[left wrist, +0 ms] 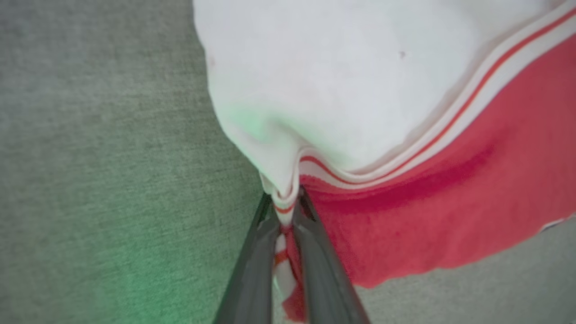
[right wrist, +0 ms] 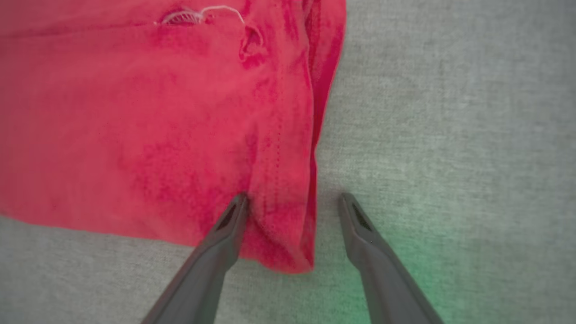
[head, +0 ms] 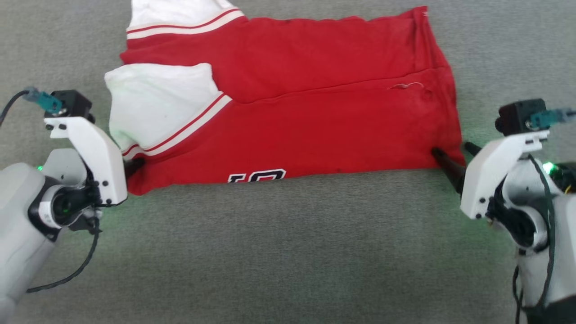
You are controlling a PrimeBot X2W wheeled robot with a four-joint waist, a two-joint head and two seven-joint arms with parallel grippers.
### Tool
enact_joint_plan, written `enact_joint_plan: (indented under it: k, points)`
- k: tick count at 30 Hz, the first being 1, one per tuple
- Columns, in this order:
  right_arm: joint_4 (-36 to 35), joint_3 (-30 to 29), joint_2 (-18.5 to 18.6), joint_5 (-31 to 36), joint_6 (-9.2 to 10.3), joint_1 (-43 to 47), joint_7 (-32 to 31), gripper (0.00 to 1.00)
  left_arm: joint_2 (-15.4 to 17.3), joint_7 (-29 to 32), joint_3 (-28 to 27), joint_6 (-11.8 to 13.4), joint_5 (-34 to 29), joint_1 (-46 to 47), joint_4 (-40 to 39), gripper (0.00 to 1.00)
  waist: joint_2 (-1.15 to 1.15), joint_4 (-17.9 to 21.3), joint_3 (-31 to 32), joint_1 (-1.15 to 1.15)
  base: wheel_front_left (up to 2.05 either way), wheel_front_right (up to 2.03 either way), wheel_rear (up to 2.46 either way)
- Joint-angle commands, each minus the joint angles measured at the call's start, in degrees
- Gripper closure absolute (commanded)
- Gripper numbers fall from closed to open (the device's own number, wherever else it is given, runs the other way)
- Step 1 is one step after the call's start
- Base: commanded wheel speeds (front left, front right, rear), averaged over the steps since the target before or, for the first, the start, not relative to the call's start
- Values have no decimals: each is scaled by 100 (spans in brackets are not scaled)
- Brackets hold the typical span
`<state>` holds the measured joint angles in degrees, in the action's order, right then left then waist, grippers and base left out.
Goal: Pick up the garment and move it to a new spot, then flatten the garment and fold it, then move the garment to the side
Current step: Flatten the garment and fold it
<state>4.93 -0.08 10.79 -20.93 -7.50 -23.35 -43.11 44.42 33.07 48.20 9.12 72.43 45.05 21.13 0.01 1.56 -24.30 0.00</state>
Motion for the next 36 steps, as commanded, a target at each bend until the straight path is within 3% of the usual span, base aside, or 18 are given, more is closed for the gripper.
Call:
enact_joint_plan:
  k: [1, 4, 5, 6, 11, 18, 28, 36]
  points:
    - [157, 77, 31, 41, 2, -94, -120, 0, -302, -21, 204, -11, -58, -129, 155, 100, -1, -71, -38, 0, 0, 0, 0]
    - [582, 364, 92, -69, 1, -199, -449, 0, -398, -60, 215, -85, -68, -62, 238, 100, -1, -154, -57, 0, 0, 0, 0]
    - [682, 455, 150, -79, 0, -226, -537, 66, -422, -73, 225, -108, -95, -49, 265, 100, -1, -182, -58, 0, 0, 0, 0]
    - [775, 516, 187, -123, 1, -244, -614, 100, -444, -106, 206, -120, -82, -47, 293, 100, -1, -203, -57, 0, 0, 0, 0]
    - [765, 538, 433, -286, 5, -304, -862, 100, -431, -135, 161, -153, -50, -20, 338, 100, -1, -291, -3, 0, 0, 0, 0]
    - [252, 390, 736, -473, 7, -240, -1254, 100, -92, 32, 86, 14, 6, -78, -76, 100, -1, -385, 261, 0, 0, 0, 0]
    - [-667, 7, 1011, -669, 7, 390, -1940, 100, 637, 237, 65, 714, 60, -573, -1517, 100, -1, -526, 692, 0, 0, 0, 0]
    - [-1453, -427, 866, -615, 7, 1223, -2400, 100, 1098, 69, 143, 1336, 152, -1430, -2737, 100, -1, -585, 745, 0, 0, 0, 0]
